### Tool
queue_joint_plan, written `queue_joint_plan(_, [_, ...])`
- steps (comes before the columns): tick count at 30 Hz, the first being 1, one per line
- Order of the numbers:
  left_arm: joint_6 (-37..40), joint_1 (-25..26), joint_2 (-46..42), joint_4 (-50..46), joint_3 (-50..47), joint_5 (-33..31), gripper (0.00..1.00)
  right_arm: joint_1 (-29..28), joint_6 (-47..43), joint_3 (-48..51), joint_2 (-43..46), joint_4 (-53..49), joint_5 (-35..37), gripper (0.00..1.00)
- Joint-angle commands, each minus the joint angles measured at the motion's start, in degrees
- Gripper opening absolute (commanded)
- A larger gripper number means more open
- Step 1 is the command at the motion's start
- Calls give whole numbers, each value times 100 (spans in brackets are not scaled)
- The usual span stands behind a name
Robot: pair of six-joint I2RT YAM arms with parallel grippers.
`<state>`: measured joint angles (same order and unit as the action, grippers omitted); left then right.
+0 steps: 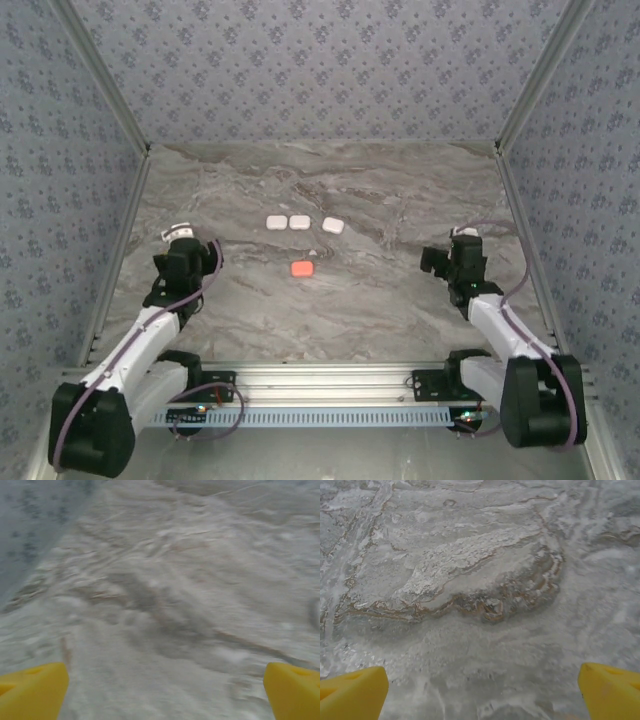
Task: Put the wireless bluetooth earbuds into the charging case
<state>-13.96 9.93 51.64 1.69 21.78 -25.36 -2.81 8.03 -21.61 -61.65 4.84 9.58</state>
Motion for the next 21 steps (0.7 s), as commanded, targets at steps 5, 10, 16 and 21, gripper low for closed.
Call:
queue_joint_plan(5, [895,-473,782,2089,-532,321,99,-17,-864,153,-1180,2965,-801,100])
queue_joint_plan(10, [1517,-511,1388,3272,-607,750,99,-100,-1563,154,-1522,3588,-831,100])
queue_joint_plan(16, [1796,-638,2165,4315,-523,1775,99,243,-1323,512,-2268,4931,-1050,100])
queue_joint_plan(21, [1622,-781,2792,5103,-548,2338,99,536,-936,-47,-2582,4168,-1078,100])
